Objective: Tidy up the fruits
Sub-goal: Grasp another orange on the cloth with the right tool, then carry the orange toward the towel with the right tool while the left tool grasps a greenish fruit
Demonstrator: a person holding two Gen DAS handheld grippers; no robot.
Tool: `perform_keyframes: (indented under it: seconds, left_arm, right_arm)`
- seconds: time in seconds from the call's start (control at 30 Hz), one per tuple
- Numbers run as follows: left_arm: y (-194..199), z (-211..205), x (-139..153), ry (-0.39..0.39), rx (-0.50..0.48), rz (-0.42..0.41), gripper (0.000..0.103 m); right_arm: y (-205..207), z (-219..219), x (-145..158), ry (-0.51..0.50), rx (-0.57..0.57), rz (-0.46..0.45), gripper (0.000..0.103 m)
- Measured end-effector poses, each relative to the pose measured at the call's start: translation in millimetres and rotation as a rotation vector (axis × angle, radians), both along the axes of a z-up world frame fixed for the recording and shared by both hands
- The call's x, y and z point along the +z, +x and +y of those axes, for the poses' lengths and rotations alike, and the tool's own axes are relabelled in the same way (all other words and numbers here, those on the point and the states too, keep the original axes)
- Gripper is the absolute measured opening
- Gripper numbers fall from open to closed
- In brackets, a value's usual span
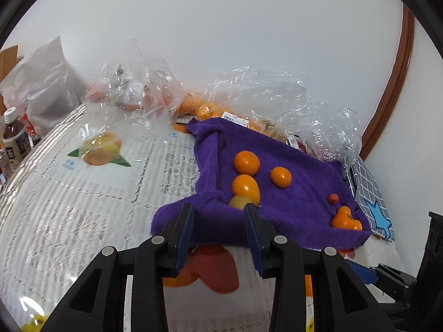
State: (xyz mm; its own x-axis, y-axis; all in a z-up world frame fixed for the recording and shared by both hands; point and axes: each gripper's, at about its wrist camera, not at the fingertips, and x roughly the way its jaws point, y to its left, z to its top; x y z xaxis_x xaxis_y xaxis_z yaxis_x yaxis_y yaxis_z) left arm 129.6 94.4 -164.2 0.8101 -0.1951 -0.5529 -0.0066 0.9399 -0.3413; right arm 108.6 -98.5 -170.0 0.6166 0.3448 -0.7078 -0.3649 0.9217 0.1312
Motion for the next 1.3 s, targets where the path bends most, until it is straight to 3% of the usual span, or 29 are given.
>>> perform_keyframes:
  seconds: [0.33,0.43,0.67,0.9,1.13,1.3]
  left_arm:
    - [-2.5,4.4,-2.3,-0.005,0.011,0.02,0.035]
    - [-2.3,2.6,-2.5,0.003,0.003,0.022,0.035]
    - [-2.2,-0.9,-3.5,0.006,-0.024,0.025,0.035]
    - [-7.2,-23.8,-2.5,0.043,-0.139,0.021,0.035]
    - [-13.4,-78.7,-7.7,0.109,-0.292,0.074,0.035]
    - [-1.3,-107.7,-15.3,0.143,-0.327,0.144,0.035]
  right_arm:
    - [11.1,13.4,-20.2,-0.056,0.011,0.057,0.051]
    - [12.2,19.0,-25.1,-0.1,0.006,0.06,0.043]
    - [6.4,5.9,-19.1,-0.064,-0.023,0.031,0.042]
    - [-4.5,-36.3,-9.7,-0.092,-0.108,-0.024,0.042]
    - [-9.7,-82.8,-5.1,-0.119,-0.201,-0.053,0.042]
    - [-10.6,-104.9,-5.9,-0.101,-0.24,-0.057,0.042]
